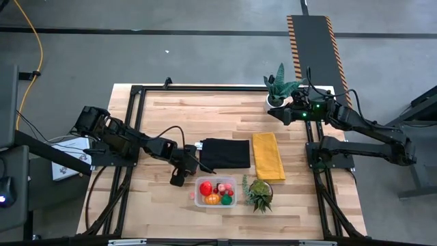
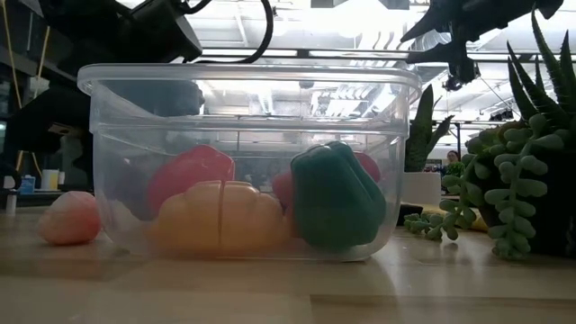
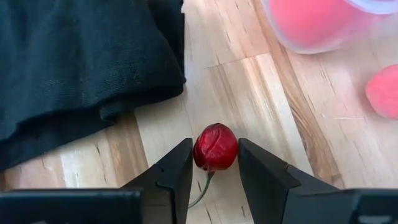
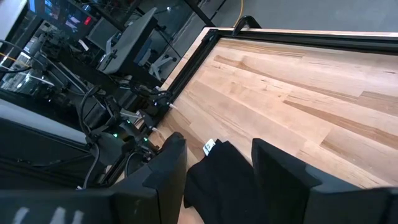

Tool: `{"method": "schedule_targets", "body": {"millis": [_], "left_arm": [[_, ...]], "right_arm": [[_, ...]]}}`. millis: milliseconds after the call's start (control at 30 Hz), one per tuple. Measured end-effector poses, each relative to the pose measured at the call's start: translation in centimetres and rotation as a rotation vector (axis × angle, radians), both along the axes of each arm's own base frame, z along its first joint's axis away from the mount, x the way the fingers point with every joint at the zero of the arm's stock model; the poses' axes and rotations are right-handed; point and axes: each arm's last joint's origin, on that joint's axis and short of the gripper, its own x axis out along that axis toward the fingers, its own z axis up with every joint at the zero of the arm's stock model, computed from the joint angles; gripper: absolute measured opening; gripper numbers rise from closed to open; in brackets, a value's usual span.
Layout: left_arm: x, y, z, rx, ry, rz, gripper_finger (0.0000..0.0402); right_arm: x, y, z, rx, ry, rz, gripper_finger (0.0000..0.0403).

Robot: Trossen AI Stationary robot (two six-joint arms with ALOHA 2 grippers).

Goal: Pick and placing Produce into tupperware
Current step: Put the red cherry into the transparent bin

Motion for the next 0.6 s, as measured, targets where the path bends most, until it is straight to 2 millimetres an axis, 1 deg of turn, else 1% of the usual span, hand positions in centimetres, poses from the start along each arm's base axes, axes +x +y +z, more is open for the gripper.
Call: {"method": "schedule_targets", "body": {"millis": [167, 467, 600], "left_arm": [[0.00, 0.00, 0.00, -0.002, 0.001, 0.004, 0.0113], [0.00, 0.00, 0.00, -0.021, 0.006, 0.039, 0.0086], [0.00, 0.00, 0.00, -0.025, 0.007, 0.046, 0.0080]], "right_arm": [[0.00, 0.00, 0.00, 0.000, 0.000, 0.000, 0.0171], [0.00, 0.00, 0.00, 0.000, 0.000, 0.000, 0.0171], [0.00, 0.00, 0.00, 0.000, 0.000, 0.000, 0.0171]]}}
